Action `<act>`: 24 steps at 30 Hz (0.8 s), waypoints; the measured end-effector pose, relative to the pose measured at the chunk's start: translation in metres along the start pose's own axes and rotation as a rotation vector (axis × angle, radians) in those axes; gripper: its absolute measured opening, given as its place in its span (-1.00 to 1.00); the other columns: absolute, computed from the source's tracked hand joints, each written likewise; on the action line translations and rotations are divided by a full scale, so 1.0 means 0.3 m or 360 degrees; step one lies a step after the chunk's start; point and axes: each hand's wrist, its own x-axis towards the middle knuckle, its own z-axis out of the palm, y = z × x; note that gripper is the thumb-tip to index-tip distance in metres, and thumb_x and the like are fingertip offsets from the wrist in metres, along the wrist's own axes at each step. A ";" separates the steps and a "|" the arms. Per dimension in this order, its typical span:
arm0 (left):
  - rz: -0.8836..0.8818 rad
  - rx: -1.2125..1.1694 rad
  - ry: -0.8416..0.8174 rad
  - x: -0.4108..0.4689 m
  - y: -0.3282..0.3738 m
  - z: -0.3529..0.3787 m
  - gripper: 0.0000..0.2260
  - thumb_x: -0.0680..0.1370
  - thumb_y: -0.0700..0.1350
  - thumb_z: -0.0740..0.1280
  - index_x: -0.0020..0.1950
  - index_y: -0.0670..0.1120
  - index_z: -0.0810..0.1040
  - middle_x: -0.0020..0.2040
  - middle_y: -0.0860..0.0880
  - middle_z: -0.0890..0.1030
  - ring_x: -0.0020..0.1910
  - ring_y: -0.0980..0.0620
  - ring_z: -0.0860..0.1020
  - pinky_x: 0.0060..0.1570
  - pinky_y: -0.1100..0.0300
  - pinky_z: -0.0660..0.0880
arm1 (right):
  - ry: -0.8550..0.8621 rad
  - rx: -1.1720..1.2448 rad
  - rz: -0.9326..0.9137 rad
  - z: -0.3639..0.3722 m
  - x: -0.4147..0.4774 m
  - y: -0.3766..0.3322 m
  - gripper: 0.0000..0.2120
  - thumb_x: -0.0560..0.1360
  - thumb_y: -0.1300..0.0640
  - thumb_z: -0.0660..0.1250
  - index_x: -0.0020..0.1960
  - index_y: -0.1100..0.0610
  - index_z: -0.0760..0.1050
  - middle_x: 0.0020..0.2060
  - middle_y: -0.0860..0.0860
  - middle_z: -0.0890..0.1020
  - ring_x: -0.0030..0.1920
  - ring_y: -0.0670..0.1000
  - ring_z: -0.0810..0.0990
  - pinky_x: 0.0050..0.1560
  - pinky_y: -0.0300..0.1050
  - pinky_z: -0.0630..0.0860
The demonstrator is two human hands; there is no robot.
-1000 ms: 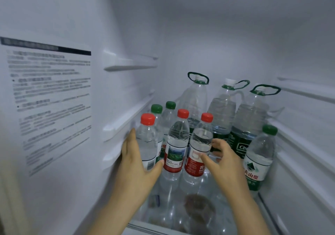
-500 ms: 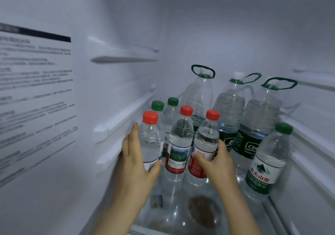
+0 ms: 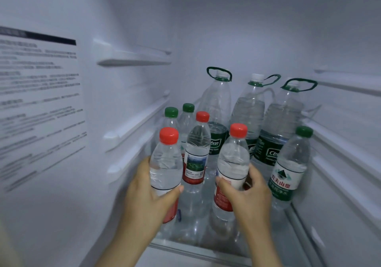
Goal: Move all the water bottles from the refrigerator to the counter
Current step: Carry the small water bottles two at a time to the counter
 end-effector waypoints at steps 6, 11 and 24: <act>-0.0100 -0.0263 -0.0175 -0.080 0.062 -0.022 -0.37 0.23 0.04 0.61 0.23 0.23 0.45 0.05 0.21 0.66 0.01 0.25 0.62 0.10 0.04 0.57 | -0.0041 0.0154 0.0001 -0.103 -0.059 -0.091 -0.57 0.23 0.10 0.60 0.04 -0.14 0.59 -0.09 -0.23 0.69 -0.08 -0.20 0.66 -0.04 -0.13 0.59; -0.0030 -0.0303 -0.0203 -0.133 0.125 -0.028 -0.45 0.28 -0.06 0.61 0.17 0.23 0.49 -0.01 0.25 0.66 -0.05 0.27 0.63 0.05 0.05 0.58 | -0.0030 0.0228 -0.0003 -0.171 -0.113 -0.139 -0.61 0.24 0.15 0.60 -0.02 -0.14 0.59 -0.12 -0.28 0.68 -0.11 -0.25 0.65 -0.12 -0.25 0.54; 0.0121 -0.0413 -0.0315 -0.238 0.221 -0.064 -0.41 0.22 -0.05 0.60 0.20 0.17 0.50 -0.01 0.23 0.67 -0.05 0.29 0.63 -0.01 0.21 0.55 | 0.0183 0.0170 -0.0068 -0.319 -0.305 -0.309 -0.61 0.25 0.26 0.59 -0.07 -0.14 0.61 -0.20 -0.23 0.70 -0.17 -0.20 0.68 -0.25 -0.38 0.54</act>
